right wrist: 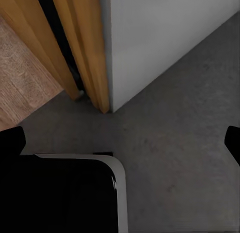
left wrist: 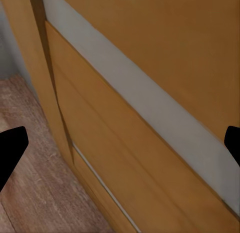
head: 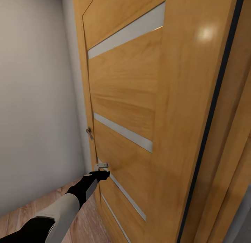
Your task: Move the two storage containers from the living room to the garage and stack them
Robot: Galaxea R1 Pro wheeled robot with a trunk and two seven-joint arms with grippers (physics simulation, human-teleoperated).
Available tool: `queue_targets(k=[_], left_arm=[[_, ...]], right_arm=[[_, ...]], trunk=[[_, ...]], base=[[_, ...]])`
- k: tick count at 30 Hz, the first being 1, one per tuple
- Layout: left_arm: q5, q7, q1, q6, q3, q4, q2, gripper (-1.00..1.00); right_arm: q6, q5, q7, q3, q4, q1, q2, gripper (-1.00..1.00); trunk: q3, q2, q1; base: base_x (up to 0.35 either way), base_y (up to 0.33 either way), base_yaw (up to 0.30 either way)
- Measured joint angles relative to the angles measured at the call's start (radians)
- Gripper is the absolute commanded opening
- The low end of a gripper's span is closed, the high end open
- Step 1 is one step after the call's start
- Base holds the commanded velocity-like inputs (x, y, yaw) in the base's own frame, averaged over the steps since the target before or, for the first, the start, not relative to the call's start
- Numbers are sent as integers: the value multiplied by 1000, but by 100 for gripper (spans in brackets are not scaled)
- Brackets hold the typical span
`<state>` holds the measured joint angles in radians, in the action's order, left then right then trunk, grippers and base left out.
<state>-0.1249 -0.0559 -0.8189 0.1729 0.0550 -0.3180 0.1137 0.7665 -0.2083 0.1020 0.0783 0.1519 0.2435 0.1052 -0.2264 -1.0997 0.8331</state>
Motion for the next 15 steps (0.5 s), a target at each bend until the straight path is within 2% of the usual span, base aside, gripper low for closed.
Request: queue_targets(k=[3,15], left_arm=[[0,0,0,0,1,0,-12,100],[1,0,0,1,-1,0,-13,100]], right_arm=[[0,0,0,-1,0,0,0,100],[1,0,0,-1,0,0,0,100]], trunk=[[0,0,0],[0,0,0]], base=[[0,0,-86],[0,0,-7]])
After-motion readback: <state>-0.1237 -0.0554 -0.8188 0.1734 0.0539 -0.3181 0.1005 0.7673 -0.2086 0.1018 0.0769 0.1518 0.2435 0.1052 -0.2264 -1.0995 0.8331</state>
